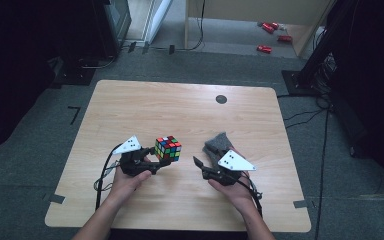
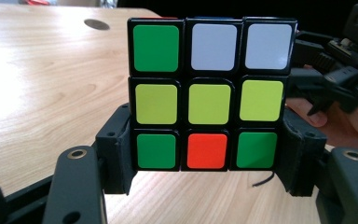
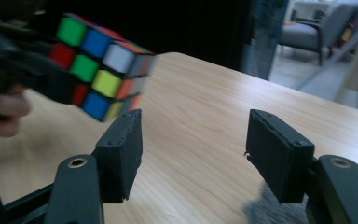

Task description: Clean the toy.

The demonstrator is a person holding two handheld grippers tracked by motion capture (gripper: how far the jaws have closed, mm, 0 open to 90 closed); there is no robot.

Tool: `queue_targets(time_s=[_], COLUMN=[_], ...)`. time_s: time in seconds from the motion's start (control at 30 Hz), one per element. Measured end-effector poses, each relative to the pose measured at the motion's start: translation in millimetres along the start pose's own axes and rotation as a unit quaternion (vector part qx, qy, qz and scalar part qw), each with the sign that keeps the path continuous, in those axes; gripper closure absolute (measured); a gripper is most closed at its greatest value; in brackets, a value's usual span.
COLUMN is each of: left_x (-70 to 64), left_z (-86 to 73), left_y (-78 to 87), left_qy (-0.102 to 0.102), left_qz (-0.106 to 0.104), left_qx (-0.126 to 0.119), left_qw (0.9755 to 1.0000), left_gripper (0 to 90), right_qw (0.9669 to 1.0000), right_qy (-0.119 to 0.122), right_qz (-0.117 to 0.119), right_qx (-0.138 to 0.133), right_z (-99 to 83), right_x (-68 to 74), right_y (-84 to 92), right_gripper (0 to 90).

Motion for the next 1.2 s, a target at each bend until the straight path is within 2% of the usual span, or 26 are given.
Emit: queue_targets(time_s=[0.13,0.27,0.43,0.6,0.8,0.97,1.07,1.2], left_x=[0.5,0.1,1.7,0.3,-0.7,-2.5,-2.5,-0.1], left_z=[2.4,4.0,4.1,6.2,6.0,5.3,3.6,2.1], left_y=[-0.8,-1.6,-1.7,-1.9,-3.4,-6.6,-10.1,-13.1], left_qy=[0.004,0.006,0.018,0.037,0.046,0.050,0.060,0.081], left_qz=[-0.015,-0.026,-0.034,-0.066,-0.086,-0.104,-0.114,-0.130], left_qx=[0.033,0.048,0.058,0.071,0.085,0.108,0.122,0.140], left_qw=[0.9993,0.9985,0.9976,0.9945,0.9916,0.9874,0.9841,0.9783], left_gripper=[34.5,34.5,34.5,34.5,34.5,34.5,34.5,34.5], right_qw=[0.9990,0.9970,0.9957,0.9937,0.9902,0.9858,0.9816,0.9756], right_qy=[0.034,0.059,0.081,0.106,0.133,0.162,0.185,0.215], right_qz=[0.030,0.048,0.038,0.029,0.028,0.029,0.029,0.025], right_qx=[-0.005,-0.009,-0.026,-0.026,-0.031,-0.032,-0.037,-0.039], right_z=[0.9,0.4,2.1,0.5,-0.9,-3.3,-4.4,-5.4], right_x=[14.1,24.0,29.5,34.4,39.1,41.4,43.7,46.1], right_y=[-6.8,-10.9,-12.9,-15.8,-18.6,-21.2,-22.5,-23.6], right_gripper=[34.8,33.4,27.9,25.9,25.7,26.2,26.4,26.3])
Point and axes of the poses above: each handheld gripper's, and its own axes: y roughly backward along the jaws, z roughly out of its top, x roughly to its left, the point moved 2 cm from there along -y, roughly forward along the jaws, and after that the axes turned 14 degrees about y, right-handed, at the moved point
